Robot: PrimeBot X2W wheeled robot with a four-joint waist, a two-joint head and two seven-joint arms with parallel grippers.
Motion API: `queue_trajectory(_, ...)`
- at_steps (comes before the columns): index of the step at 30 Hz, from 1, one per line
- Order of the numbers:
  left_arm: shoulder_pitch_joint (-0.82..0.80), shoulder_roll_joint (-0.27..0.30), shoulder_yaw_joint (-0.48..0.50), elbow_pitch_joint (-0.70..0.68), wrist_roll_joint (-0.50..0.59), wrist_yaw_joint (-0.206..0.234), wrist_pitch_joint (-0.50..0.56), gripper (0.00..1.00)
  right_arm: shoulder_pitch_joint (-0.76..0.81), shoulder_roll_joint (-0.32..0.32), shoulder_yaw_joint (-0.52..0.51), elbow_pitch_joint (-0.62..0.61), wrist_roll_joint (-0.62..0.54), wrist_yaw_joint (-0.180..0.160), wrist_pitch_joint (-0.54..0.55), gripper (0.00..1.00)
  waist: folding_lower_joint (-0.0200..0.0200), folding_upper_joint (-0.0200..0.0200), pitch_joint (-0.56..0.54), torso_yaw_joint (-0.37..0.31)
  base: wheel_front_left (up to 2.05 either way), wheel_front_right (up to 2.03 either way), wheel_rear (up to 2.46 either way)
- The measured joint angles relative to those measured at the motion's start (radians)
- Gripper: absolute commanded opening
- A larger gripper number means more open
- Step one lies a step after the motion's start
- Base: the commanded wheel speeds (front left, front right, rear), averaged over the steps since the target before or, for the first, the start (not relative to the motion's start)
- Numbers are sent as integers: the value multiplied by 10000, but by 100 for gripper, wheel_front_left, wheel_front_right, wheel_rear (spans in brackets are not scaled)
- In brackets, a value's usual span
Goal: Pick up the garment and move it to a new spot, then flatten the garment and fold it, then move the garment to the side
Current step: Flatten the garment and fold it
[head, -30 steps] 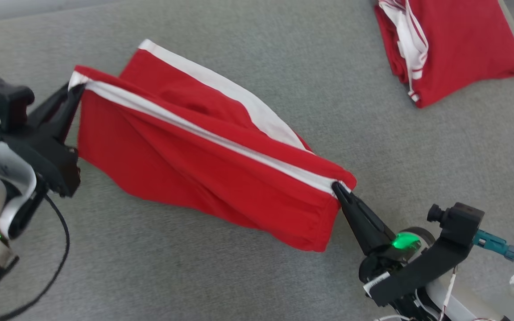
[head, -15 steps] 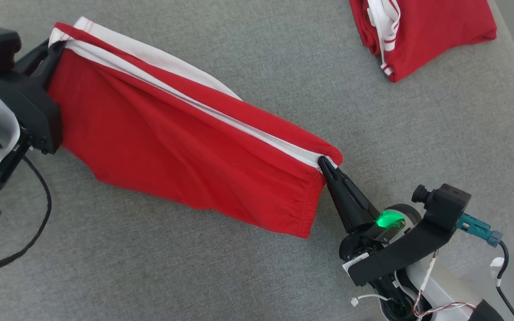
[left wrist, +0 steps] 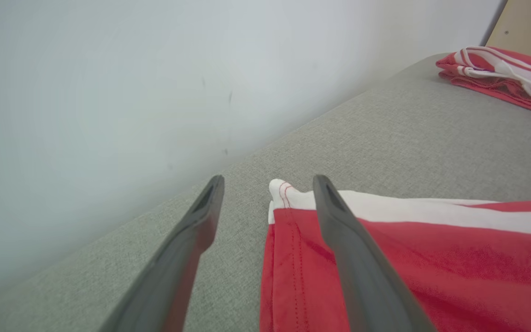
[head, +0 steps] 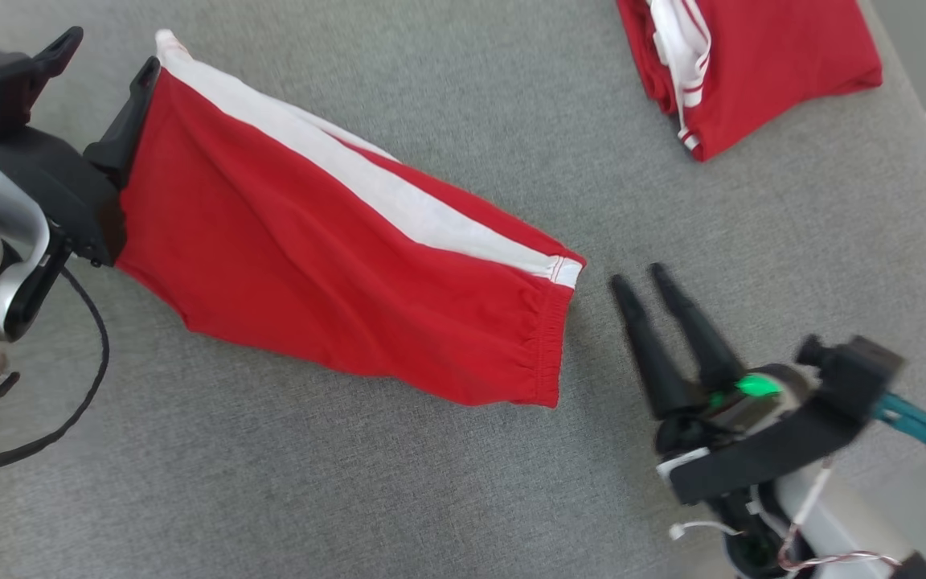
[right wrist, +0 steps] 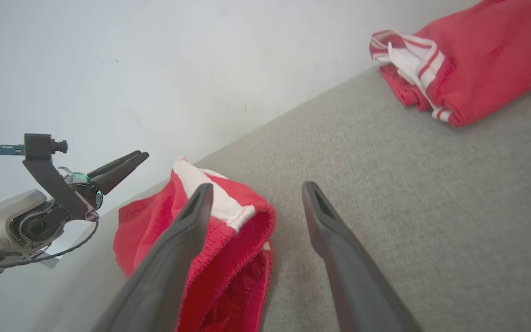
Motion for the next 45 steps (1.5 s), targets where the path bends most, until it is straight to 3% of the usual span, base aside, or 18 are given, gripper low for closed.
queue_trajectory(5, 149, 102, -155, 84, -370, 0, -476, 100, 447, 291, -1457, -702, -940, 0, -4, 100, -1, -1, -468, 66, 0, 0, 0)
queue_trajectory(12, 426, 353, -493, 228, -771, 0, -610, 100, 1020, 1578, -3212, -1051, -3580, 0, -2, 100, -2, -2, -1003, 153, 0, 0, 0)
queue_trajectory(17, 645, 393, -823, 290, -951, 0, -418, 100, 1274, 2031, -3246, -1139, -4876, 2, -2, 100, -1, -1, -1000, 139, 0, 0, 0)
queue_trajectory(24, 802, 510, -1218, 318, -1292, 0, -197, 100, 1643, 2627, -3129, -788, -5678, 2, -2, 100, -1, -1, -984, -16, 0, 0, 0)
queue_trajectory(38, 1059, 955, -2249, 272, -2023, 0, 1340, 100, 1950, 3099, -3068, -138, -5969, 2, -2, 100, 0, -2, -1017, -217, 0, 0, 0)
queue_trajectory(43, 1331, 936, -2263, 349, -2819, 4, 2163, 100, 1974, 3126, -3085, -58, -6013, 2, -2, 100, 0, -1, -1071, -240, 0, 0, 0)
queue_trajectory(44, 1334, 936, -2247, 343, -2861, 4, 2184, 88, 1987, 3127, -3091, -50, -6023, 2, -2, 100, -1, -2, -1086, -228, 0, 0, 0)
queue_trajectory(45, 1334, 936, -2247, 343, -2861, 4, 2184, 37, 1987, 3127, -3091, -50, -6023, 2, -2, 100, -1, -2, -1086, -228, 0, 0, 0)
